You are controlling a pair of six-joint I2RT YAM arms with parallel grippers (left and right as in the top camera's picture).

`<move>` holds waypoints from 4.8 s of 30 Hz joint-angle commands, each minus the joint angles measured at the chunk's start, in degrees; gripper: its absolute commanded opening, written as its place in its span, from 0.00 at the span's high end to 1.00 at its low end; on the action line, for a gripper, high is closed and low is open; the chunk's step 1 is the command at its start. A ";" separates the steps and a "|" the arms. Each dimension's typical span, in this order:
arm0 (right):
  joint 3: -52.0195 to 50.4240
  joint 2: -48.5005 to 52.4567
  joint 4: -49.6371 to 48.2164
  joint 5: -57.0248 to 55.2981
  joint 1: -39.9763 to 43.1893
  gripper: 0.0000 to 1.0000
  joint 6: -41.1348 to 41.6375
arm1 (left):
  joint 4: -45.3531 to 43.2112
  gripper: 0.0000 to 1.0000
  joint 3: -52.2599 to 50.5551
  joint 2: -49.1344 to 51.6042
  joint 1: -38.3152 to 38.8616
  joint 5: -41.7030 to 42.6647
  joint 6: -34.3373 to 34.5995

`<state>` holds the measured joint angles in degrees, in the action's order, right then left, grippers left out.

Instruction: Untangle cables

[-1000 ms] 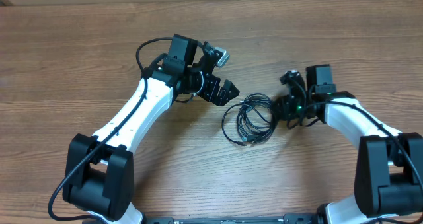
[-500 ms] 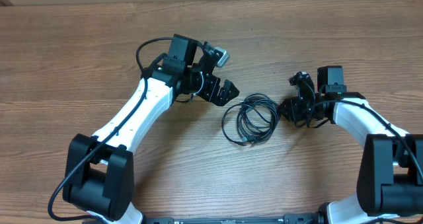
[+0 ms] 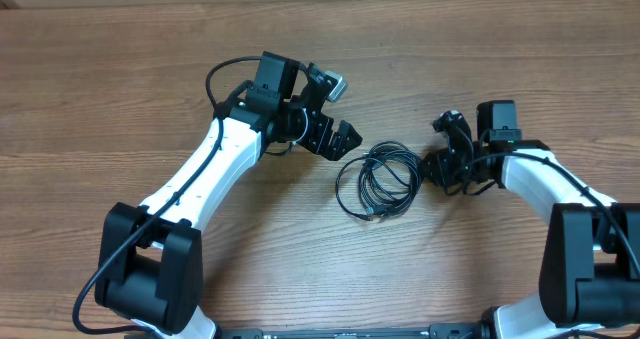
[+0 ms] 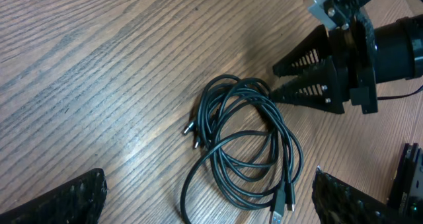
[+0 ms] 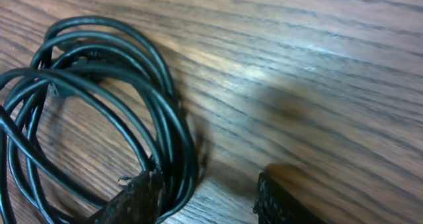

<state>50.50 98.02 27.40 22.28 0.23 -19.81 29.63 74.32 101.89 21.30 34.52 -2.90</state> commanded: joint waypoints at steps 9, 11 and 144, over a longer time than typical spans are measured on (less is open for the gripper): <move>-0.70 0.48 -1.77 0.55 -0.26 0.75 -1.25 | 0.15 0.00 0.70 -1.03 -0.11 0.85 0.13; -0.70 0.48 -1.81 0.57 -0.26 0.77 -1.25 | 0.15 0.00 0.70 -1.03 -0.11 0.85 0.13; 13.20 -3.08 10.99 -14.32 0.55 0.01 -4.20 | 0.15 0.00 0.70 -1.03 -0.11 0.85 0.13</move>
<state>62.33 92.71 38.79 9.65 0.32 -19.84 29.63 74.32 101.89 21.30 34.52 -2.90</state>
